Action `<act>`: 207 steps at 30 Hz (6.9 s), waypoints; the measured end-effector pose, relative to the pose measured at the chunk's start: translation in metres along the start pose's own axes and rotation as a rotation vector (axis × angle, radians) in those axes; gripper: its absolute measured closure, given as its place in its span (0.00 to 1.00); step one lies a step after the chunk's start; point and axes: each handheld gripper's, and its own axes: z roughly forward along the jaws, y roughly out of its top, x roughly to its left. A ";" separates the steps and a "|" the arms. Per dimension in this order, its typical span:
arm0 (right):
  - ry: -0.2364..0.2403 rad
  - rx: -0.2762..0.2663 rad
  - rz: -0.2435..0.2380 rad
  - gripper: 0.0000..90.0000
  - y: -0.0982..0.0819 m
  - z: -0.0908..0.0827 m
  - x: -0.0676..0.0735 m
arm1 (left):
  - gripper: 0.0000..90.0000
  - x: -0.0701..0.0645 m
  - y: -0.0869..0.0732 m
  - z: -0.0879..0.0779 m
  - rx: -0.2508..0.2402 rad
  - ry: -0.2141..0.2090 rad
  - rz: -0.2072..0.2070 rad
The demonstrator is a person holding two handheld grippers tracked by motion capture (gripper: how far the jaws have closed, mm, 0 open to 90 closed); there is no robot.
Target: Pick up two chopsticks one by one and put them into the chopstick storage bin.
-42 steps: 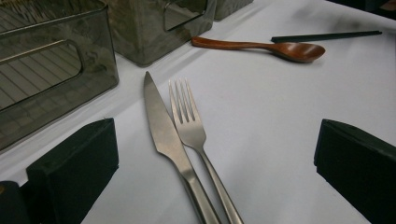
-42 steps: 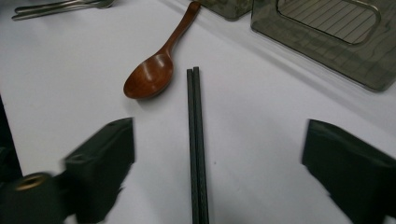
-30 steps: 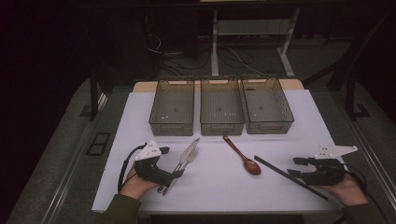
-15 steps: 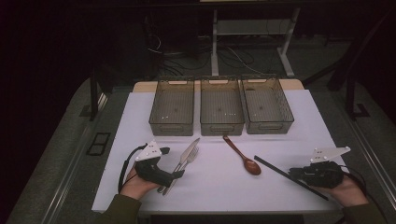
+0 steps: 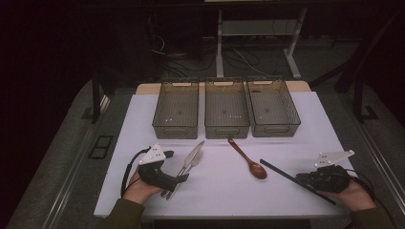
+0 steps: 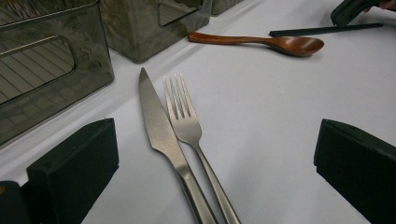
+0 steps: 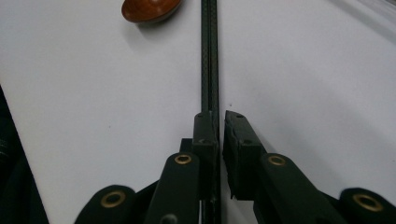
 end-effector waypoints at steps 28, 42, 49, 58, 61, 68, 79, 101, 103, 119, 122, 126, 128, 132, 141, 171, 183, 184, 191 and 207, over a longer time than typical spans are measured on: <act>-0.038 0.021 -0.022 0.92 -0.002 0.003 -0.003 | 0.00 0.000 0.000 0.000 -0.001 -0.001 0.001; -0.066 0.042 -0.052 0.94 0.000 0.004 0.001 | 0.00 -0.001 0.000 0.001 0.002 -0.003 0.003; -0.055 0.038 -0.045 0.94 0.000 0.004 -0.001 | 0.00 -0.001 0.000 0.001 0.002 -0.003 0.000; -0.025 0.016 -0.037 0.94 0.000 0.003 -0.004 | 0.00 0.000 0.000 0.001 0.007 -0.002 0.003; -0.021 0.013 -0.030 0.94 0.000 0.002 -0.004 | 0.00 0.000 0.000 0.001 0.007 -0.004 0.003; -0.015 -0.017 -0.018 0.94 0.000 -0.002 -0.005 | 0.00 -0.001 0.000 0.001 0.004 -0.004 0.001; -0.001 -0.077 0.004 0.94 0.002 -0.010 -0.007 | 0.00 -0.001 0.000 0.001 0.003 -0.003 0.001; -0.012 -0.185 0.024 0.94 0.042 -0.019 -0.009 | 0.00 -0.001 -0.001 0.004 0.007 -0.013 0.002; -0.011 -0.191 0.035 0.94 0.046 -0.019 -0.009 | 0.00 -0.001 -0.001 0.004 0.011 -0.013 0.002; -0.018 -0.203 0.074 0.94 0.078 -0.006 -0.003 | 0.00 -0.003 0.000 0.008 0.000 -0.022 0.010; -0.013 -0.200 0.073 0.94 0.084 -0.002 -0.001 | 0.00 -0.004 0.001 0.008 0.003 -0.026 0.010; -0.010 -0.195 0.081 0.94 0.093 0.005 0.001 | 0.00 -0.005 0.001 0.009 0.000 -0.028 0.009; -0.012 -0.195 0.078 0.94 0.097 0.007 0.002 | 0.00 -0.005 0.001 0.009 -0.002 -0.028 0.012; -0.008 -0.197 0.080 0.94 0.105 0.012 0.004 | 0.00 -0.005 0.001 0.009 -0.003 -0.030 0.012; -0.006 -0.211 0.079 0.94 0.125 0.025 0.008 | 0.00 -0.006 0.001 0.011 0.001 -0.037 0.012; -0.008 -0.231 0.052 0.94 0.210 0.066 0.017 | 0.00 -0.007 0.002 0.012 0.002 -0.046 0.016; -0.006 -0.212 0.046 0.94 0.245 0.092 0.022 | 0.00 -0.008 0.002 0.013 -0.008 -0.050 0.010; -0.003 -0.210 0.047 0.94 0.248 0.093 0.022 | 0.00 -0.008 0.002 0.012 -0.004 -0.052 0.014; 0.004 -0.210 0.045 0.94 0.268 0.107 0.022 | 0.00 -0.008 0.002 0.012 -0.005 -0.055 0.015; 0.003 -0.170 0.045 0.94 0.316 0.149 0.028 | 0.00 -0.009 0.002 0.012 -0.011 -0.058 0.020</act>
